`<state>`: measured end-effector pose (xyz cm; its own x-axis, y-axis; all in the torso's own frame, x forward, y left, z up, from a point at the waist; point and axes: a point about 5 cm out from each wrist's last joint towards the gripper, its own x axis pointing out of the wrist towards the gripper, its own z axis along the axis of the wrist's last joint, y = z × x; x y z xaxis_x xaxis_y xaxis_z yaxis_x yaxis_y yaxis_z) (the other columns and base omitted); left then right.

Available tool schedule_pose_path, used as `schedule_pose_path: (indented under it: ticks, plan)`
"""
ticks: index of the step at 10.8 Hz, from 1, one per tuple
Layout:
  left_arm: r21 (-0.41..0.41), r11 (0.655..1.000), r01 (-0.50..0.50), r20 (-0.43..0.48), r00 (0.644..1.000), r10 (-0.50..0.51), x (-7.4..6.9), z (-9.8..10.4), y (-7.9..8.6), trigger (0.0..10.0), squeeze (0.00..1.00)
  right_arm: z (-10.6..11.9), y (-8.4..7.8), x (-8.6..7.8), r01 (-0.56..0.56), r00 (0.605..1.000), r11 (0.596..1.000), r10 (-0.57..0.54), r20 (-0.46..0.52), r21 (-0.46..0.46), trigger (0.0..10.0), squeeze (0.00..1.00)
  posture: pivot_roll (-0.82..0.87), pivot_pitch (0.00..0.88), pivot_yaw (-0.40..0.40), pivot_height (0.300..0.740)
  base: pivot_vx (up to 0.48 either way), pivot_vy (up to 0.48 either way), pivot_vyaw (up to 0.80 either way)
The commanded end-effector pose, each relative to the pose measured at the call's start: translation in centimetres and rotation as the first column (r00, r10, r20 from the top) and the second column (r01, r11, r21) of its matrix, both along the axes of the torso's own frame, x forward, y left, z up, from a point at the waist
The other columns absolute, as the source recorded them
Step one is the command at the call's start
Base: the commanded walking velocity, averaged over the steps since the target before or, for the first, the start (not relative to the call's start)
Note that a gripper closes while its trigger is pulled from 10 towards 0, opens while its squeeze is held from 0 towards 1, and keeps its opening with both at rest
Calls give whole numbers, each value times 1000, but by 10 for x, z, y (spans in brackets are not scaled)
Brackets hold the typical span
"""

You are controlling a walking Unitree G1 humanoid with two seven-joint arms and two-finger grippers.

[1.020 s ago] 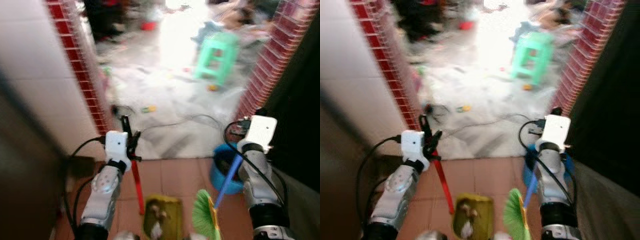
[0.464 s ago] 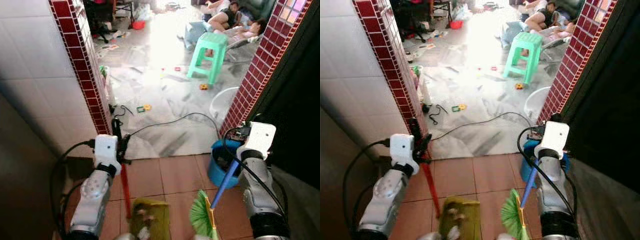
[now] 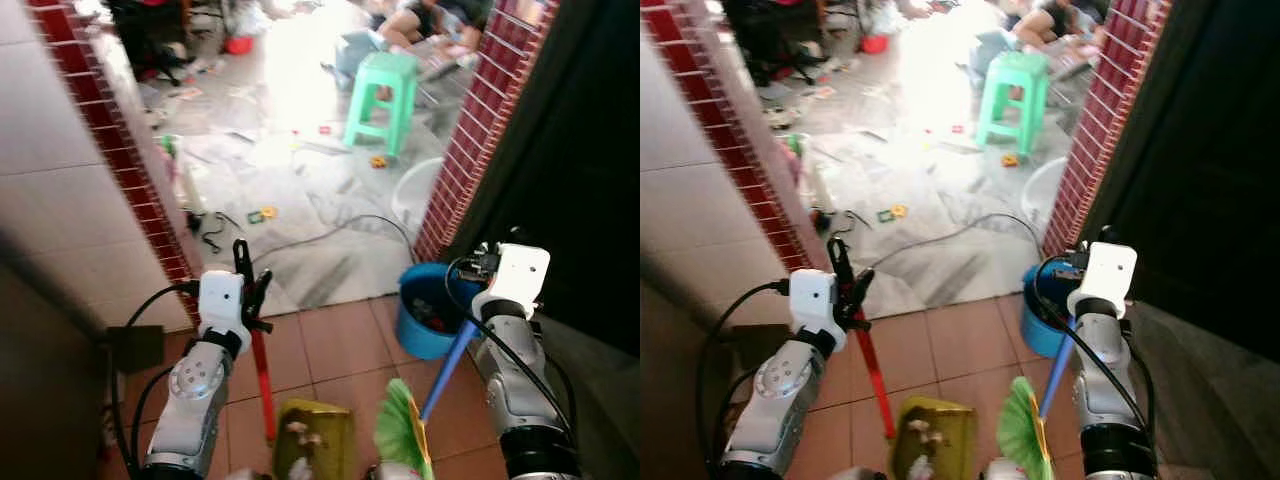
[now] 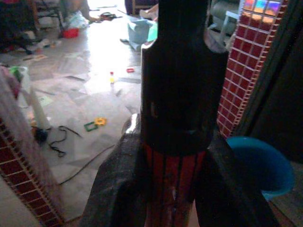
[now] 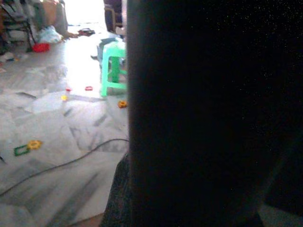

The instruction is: Sweep floor

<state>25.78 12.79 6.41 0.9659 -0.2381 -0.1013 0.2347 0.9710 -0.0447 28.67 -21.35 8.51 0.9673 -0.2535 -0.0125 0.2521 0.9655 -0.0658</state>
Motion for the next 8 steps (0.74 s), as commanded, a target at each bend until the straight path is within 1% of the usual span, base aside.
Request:
schedule_pose_path:
  ticks: [1, 2, 3, 4, 5, 6, 8]
  plan:
    - [0, 1000, 4, 58, 998, -4, 4, 14, 1, 10000, 0, -1, -3, -1, 8, 1000, 1000, -8, -14, -12, 10000, 0, -106, 0, 32, 740, 0, 0, -400]
    - [1, 1000, 5, 56, 998, -5, 4, 14, 1, 10000, 0, 1, -3, 0, 10, 1000, 1000, -10, -5, -19, 10000, 0, -107, 0, 32, 740, -262, 0, -400]
    - [1, 1000, 7, 54, 998, -7, 5, 14, 0, 10000, 0, 5, -3, 2, 7, 1000, 999, -7, 12, -40, 10000, 0, -107, 0, 33, 740, -274, 0, 0]
    - [1, 1000, 9, 52, 999, -9, 4, 13, 0, 10000, 0, 16, -2, 5, -16, 998, 991, 25, 65, -130, 10000, 0, -108, 0, 34, 740, -277, 0, 0]
    - [1, 1000, 10, 51, 999, -10, 4, 13, 0, 10000, 0, 20, -1, 7, -22, 996, 987, 35, 82, -160, 10000, 0, -107, 0, 33, 740, -270, 0, 0]
    - [2, 1000, 11, 49, 999, -11, 4, 12, 0, 10000, 0, 25, -2, 9, -23, 994, 982, 42, 99, -188, 10000, 0, -108, 0, 33, 740, -270, 0, -400]
    - [5, 1000, 11, 48, 999, -12, 4, 13, 0, 10000, 0, 24, -4, 11, -21, 995, 981, 40, 94, -191, 10000, 0, -106, 0, 33, 740, -274, 0, 0]
